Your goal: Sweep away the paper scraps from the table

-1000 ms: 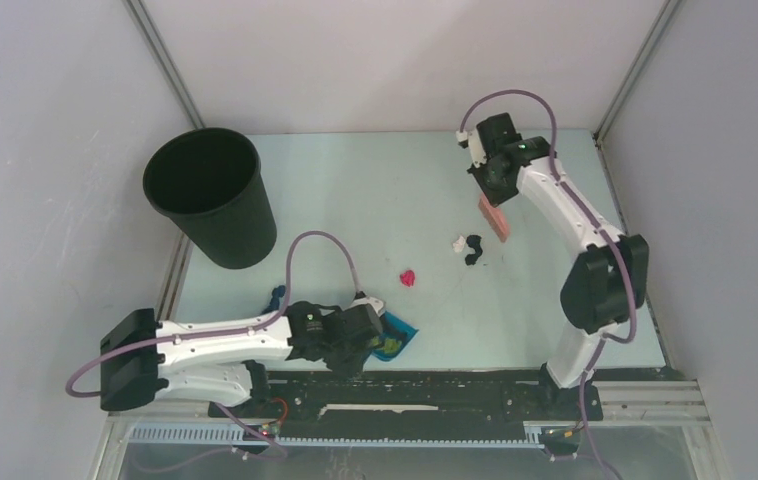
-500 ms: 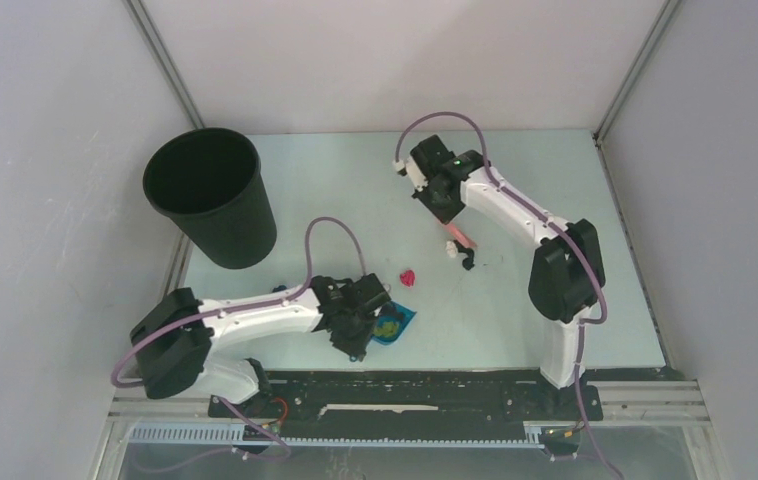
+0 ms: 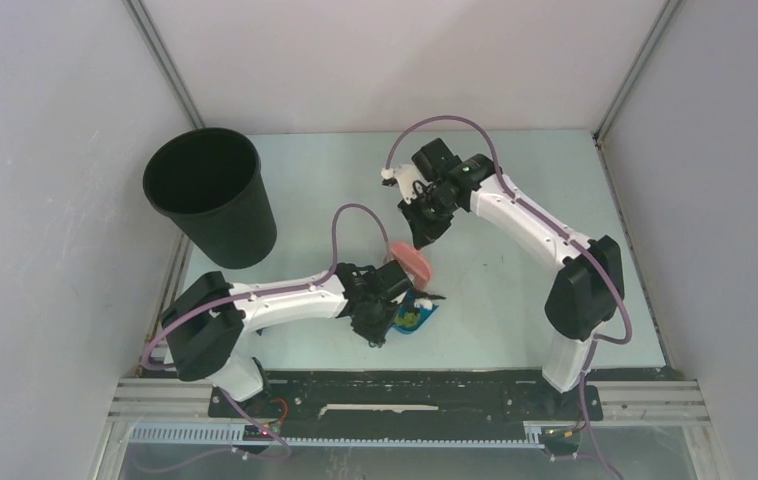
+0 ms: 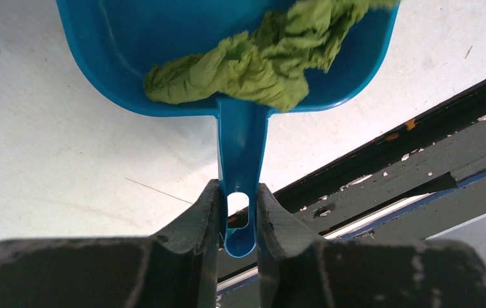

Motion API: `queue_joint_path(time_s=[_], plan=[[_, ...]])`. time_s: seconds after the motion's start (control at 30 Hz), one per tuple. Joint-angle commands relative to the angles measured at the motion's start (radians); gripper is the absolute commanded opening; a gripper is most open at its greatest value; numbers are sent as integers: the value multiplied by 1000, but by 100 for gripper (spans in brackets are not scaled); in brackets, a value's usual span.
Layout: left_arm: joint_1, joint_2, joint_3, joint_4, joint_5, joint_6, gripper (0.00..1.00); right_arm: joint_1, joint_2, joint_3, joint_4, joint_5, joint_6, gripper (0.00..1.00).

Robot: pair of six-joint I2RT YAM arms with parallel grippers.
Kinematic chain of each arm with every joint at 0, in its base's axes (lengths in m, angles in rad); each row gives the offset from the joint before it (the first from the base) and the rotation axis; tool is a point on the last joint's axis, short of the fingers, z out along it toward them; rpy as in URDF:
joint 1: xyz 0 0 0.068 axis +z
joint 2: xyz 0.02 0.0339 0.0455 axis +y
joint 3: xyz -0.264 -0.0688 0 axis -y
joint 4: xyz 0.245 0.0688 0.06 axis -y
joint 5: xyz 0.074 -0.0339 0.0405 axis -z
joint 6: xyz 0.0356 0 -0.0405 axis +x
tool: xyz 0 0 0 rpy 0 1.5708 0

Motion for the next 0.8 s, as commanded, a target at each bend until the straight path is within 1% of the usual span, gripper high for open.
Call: queue_joint_path(time_s=[0.0, 0.07, 0.17, 0.2, 0.33, 0.43, 0.53, 0.63, 0.77], plan=[[3, -13, 30, 41, -17, 36, 0, 2, -84, -19, -26, -100, 29, 0], [-1, -36, 19, 62, -26, 35, 0, -37, -100, -8, -31, -154, 37, 0], [-8, -94, -20, 121, -76, 32, 0, -128, -120, 15, -37, -307, 65, 0], [-8, -114, -32, 139, -79, 29, 0, -156, -128, 21, -38, -325, 71, 0], [-14, -191, -79, 197, -108, 28, 0, -265, -170, 45, -29, -330, 87, 0], [-16, -226, -93, 201, -123, 21, 0, -359, -211, 50, -4, -316, 110, 0], [-23, -266, -101, 193, -132, 5, 0, -474, -258, 29, 28, -337, 141, 0], [-38, -313, -115, 192, -153, -8, 0, -555, -304, -27, 65, -339, 158, 0], [-54, -372, -121, 182, -187, -23, 0, -600, -351, -158, 77, -327, 140, 0]])
